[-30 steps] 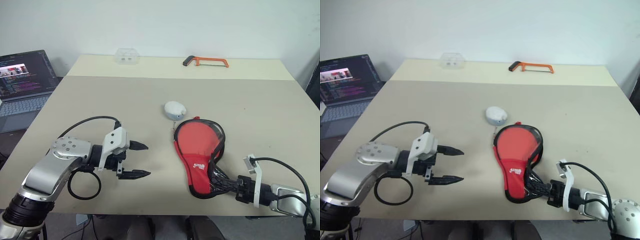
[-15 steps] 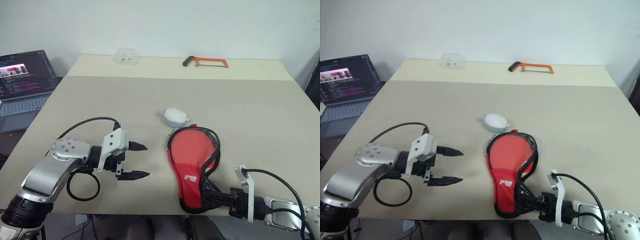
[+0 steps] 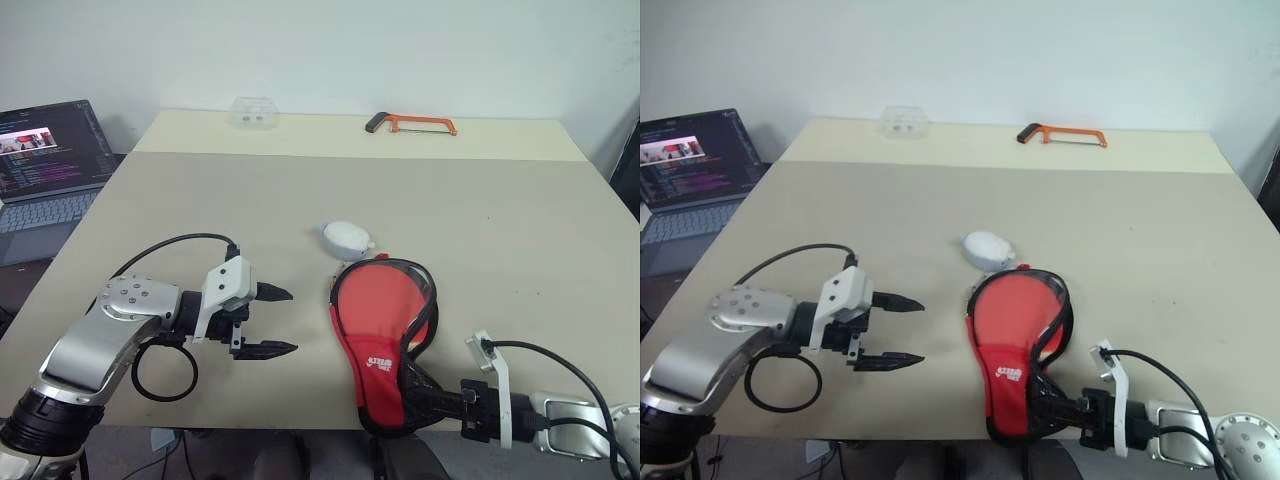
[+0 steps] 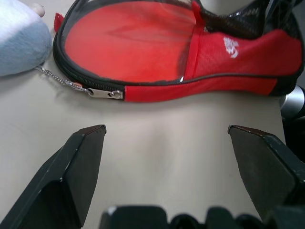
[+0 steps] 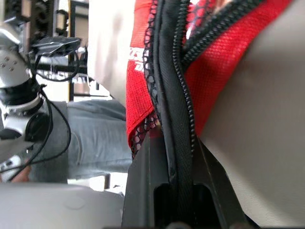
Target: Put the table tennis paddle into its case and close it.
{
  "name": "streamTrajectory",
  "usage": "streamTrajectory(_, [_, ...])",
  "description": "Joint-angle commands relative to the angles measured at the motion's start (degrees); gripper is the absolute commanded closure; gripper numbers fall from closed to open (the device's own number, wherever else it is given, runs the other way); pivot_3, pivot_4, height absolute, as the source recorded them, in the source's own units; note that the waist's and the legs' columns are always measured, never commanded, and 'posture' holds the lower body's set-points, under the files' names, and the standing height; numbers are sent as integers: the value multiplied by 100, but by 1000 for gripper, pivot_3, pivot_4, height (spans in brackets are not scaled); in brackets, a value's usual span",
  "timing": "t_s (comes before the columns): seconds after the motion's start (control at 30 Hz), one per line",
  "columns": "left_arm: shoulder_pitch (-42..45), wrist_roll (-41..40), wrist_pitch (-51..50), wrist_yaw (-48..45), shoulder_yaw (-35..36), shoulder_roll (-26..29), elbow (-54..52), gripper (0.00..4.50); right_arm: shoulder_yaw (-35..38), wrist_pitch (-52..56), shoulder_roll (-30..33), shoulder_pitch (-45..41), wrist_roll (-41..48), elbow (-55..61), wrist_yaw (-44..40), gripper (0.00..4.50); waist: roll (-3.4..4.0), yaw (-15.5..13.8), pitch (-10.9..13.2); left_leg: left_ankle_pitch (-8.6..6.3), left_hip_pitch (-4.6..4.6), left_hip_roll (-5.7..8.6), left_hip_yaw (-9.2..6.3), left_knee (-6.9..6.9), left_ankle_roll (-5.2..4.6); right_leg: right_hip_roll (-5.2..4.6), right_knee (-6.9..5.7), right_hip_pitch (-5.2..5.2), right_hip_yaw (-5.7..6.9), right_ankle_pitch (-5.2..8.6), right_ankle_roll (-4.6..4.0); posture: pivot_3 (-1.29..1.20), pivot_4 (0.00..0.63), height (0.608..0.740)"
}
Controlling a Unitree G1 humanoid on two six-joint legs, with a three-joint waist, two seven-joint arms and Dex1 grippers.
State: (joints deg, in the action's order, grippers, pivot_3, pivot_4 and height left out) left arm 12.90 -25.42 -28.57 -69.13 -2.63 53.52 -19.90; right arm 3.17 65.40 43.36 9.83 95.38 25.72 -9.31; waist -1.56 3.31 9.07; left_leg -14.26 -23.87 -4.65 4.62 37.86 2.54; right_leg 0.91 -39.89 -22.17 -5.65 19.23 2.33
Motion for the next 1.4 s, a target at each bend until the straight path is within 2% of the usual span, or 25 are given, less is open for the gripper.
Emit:
streamTrajectory(0.03, [83, 32, 67, 74, 57, -7, -102, 0, 25, -73, 68, -136, -124, 221, -386, 3853, -1, -9, 0, 0, 0, 0, -1, 0, 0, 0, 0, 0, -1, 0, 0, 0, 150, 740])
streamTrajectory(0.07, [108, 45, 77, 83, 42, -19, -85, 0, 41, -84, 80, -176, -112, 231, -428, 3693, -2, -10, 1, 0, -1, 0, -2, 0, 0, 0, 0, 0, -1, 0, 0, 0, 150, 740])
streamTrajectory(0.17, [172, 59, 82, 104, 3, -49, -55, 0, 116, -97, 142, -265, 23, 269, -523, 2598, -2, -12, 1, 0, -1, 0, -1, 1, 0, -1, 0, 1, 0, 0, 0, 0, 150, 740])
streamTrajectory(0.3, [278, 112, 122, 95, -58, -99, 32, 0, 348, 51, 662, -272, -275, 520, -1078, 1186, -3, -22, 2, 0, -2, 2, -1, 1, 0, -3, 1, 2, 2, 0, 0, 0, 150, 740])
streamTrajectory(0.33, [315, 121, 129, 92, -67, -118, 54, 0, 408, 45, 923, -224, -618, 638, -1350, 904, -4, -25, 2, 0, -2, 2, -1, 2, 0, -3, 1, 2, 2, 0, 0, 0, 150, 740])
streamTrajectory(0.37, [378, 123, 140, 102, -76, -156, 86, 0, 440, -112, 1396, -87, -1309, 824, -1821, 453, -2, -31, 3, 0, -2, 2, -3, 3, 0, -3, 1, 3, 3, 0, 0, 0, 150, 740])
streamTrajectory(0.4, [471, 94, 122, 134, -83, -229, 117, 0, 528, -399, 1939, 102, -2091, 892, -2344, 203, 0, -40, 3, 0, -2, 4, -3, 6, 0, -3, 1, 3, 4, 0, 0, 0, 150, 740])
streamTrajectory(0.47, [637, 43, 87, 195, -115, -378, 161, 0, 707, -1018, 2753, 398, -3292, 804, -3147, 203, -1, -77, 4, 0, -2, 10, -4, 6, -1, -8, 4, 5, 7, 1, 1, 0, 150, 740])
streamTrajectory(0.53, [862, -8, 7, 310, -209, -643, 160, 0, 1235, -1490, 3344, 478, -3964, 576, -3956, 203, -4, -113, 5, -1, 0, 13, -5, 12, -2, -7, 5, 9, 13, 1, 2, 0, 150, 740])
streamTrajectory(0.6, [1105, 6, -27, 491, -335, -1013, 224, 0, 1624, -1807, 3599, 246, -4312, 397, -4496, 203, -6, -121, 4, -1, 2, 18, -4, 15, -3, -3, 4, 12, 13, 0, 2, 0, 150, 740])
streamTrajectory(0.67, [1309, 151, 26, 664, -533, -1358, 341, 0, 1661, -2044, 3676, -201, -4510, 292, -4734, 203, -5, -130, 5, -1, 7, 17, -6, 15, -2, 4, 3, 15, 13, -1, 2, 0, 150, 740])
streamTrajectory(0.77, [1577, 485, 88, 1052, -1023, -2025, 637, 0, 1013, -2262, 3324, -1645, -4717, 9, -4562, 203, -4, -132, 6, -1, 9, 17, -6, 14, -2, 7, 3, 15, 9, -1, 1, 0, 150, 740])
streamTrajectory(0.93, [1601, 1248, 400, 1497, -1739, -2663, 1177, 0, -384, -2157, 1880, -3699, -5690, -711, -3781, 203, -16, -122, 11, 0, 4, 22, -4, 19, -1, 4, 4, 12, -1, -2, -1, 0, 150, 740])
streamTrajectory(1.1, [1499, 2040, 836, 2117, -2108, -3045, 1922, 0, -1176, -2113, 508, -4771, -6568, -1560, -3154, 203, -10, -144, 13, 2, -2, 19, 7, 21, 2, 0, -9, -5, -8, -3, -3, 0, 150, 740])
streamTrajectory(1.4, [1292, 2477, 651, 2468, -2253, -3196, 2264, 0, -1643, -2648, -1012, -5909, -7555, -3230, -3129, 203, 1, -163, -5, 3, 11, 10, 11, 24, 0, -7, -15, 9, -2, -3, -3, 0, 150, 740])
